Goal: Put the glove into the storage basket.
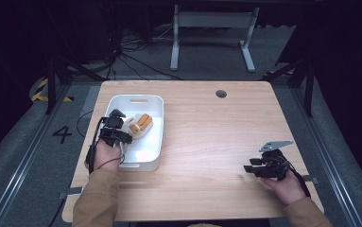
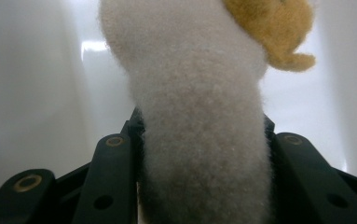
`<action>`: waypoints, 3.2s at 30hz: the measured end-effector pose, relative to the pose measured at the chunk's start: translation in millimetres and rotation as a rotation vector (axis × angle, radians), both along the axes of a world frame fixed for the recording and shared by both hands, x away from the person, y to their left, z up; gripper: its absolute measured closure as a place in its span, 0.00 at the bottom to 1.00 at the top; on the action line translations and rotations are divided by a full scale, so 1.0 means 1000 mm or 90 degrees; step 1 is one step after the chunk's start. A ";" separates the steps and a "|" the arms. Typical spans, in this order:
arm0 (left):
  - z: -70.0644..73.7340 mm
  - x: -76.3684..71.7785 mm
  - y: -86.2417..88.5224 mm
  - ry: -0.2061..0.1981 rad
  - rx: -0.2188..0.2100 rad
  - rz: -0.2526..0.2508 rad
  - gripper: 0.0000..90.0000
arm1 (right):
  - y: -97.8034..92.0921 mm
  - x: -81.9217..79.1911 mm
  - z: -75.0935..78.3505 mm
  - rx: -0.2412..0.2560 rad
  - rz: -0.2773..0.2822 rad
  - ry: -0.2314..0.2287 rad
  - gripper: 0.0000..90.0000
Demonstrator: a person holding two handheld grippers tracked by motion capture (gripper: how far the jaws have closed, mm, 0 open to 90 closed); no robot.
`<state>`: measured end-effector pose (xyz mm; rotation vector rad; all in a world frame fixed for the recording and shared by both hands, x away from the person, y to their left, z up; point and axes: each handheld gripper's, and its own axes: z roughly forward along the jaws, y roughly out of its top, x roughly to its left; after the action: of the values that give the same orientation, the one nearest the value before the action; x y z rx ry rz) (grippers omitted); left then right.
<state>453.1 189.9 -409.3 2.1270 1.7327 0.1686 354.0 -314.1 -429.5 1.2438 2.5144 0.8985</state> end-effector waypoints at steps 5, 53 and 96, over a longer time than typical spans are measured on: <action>-0.002 0.002 0.001 0.027 -0.015 0.000 0.62 | 0.000 0.000 0.000 0.003 0.000 0.000 0.62; 0.061 -0.061 -0.029 -0.169 -0.132 -0.190 0.17 | 0.005 0.001 0.004 0.014 0.028 -0.027 0.59; -0.027 -0.109 -0.176 -0.205 -0.115 -0.490 0.26 | -0.011 0.005 -0.023 0.009 0.109 -0.060 0.56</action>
<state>344.0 14.1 -436.3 2.3050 0.6545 0.1188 359.4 -325.3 -452.3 0.9776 2.5731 0.9880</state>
